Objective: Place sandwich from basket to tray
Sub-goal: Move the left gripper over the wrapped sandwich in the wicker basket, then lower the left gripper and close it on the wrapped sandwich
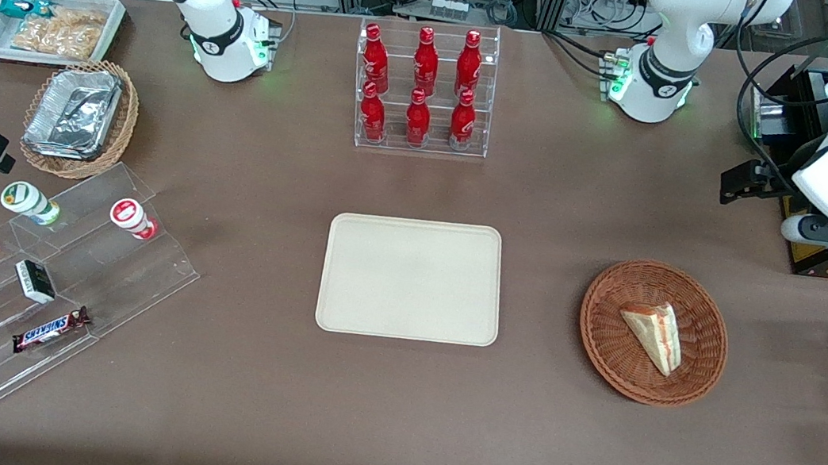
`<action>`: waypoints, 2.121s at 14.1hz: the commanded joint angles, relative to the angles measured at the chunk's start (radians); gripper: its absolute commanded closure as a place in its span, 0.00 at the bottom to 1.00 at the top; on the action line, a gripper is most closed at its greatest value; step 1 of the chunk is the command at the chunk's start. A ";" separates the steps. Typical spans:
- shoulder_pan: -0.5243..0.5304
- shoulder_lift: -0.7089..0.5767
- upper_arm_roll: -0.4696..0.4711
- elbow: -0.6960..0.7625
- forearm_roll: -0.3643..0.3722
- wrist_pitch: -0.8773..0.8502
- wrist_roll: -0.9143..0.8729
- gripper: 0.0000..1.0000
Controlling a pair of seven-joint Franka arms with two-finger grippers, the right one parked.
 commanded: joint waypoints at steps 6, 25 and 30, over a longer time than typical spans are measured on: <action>0.013 0.124 -0.004 -0.010 0.013 0.041 0.019 0.00; 0.028 0.314 -0.002 -0.480 0.064 0.929 -0.573 0.00; 0.034 0.365 0.007 -0.446 0.058 0.949 -0.637 0.00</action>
